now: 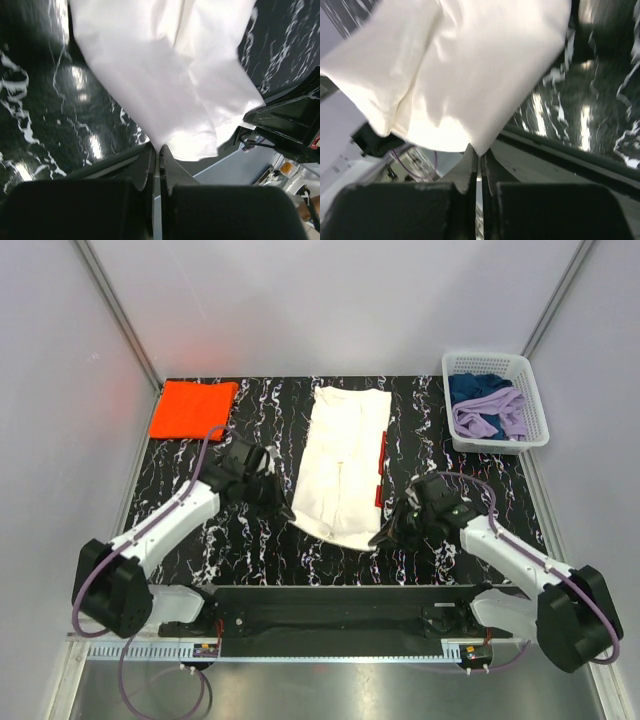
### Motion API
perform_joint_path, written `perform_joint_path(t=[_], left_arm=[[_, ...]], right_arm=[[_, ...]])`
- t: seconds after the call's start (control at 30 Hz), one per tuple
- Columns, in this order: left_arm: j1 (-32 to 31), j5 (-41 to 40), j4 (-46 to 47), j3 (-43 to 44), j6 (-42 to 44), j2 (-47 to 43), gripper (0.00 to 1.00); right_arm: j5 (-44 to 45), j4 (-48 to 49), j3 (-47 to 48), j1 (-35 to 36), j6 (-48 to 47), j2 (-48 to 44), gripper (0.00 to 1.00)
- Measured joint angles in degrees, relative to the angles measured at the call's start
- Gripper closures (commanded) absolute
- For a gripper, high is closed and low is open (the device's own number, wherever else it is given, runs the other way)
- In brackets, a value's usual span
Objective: Fold and stack the t-shirts
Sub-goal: Fold the tshirt
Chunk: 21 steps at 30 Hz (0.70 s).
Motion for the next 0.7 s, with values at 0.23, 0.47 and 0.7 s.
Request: perform_joint_path(t=[0.23, 0.47, 0.7], left_arm=[[4.46, -0.28, -0.9, 17.49, 4.28, 16.35, 1.0], [6.32, 0.59, -0.83, 31.1, 7.04, 32.15, 1.0], [7.82, 1.68, -1.16, 37.92, 7.87, 39.12, 1.0]], right_arm=[[-0.81, -6.36, 19.65, -12.41, -12.02, 15.98, 1.0], [-1.77, -9.25, 34.07, -15.17, -21.42, 33.35, 1.0], [-2.8, -13.05, 43.5, -19.08, -25.75, 42.66, 1.0]])
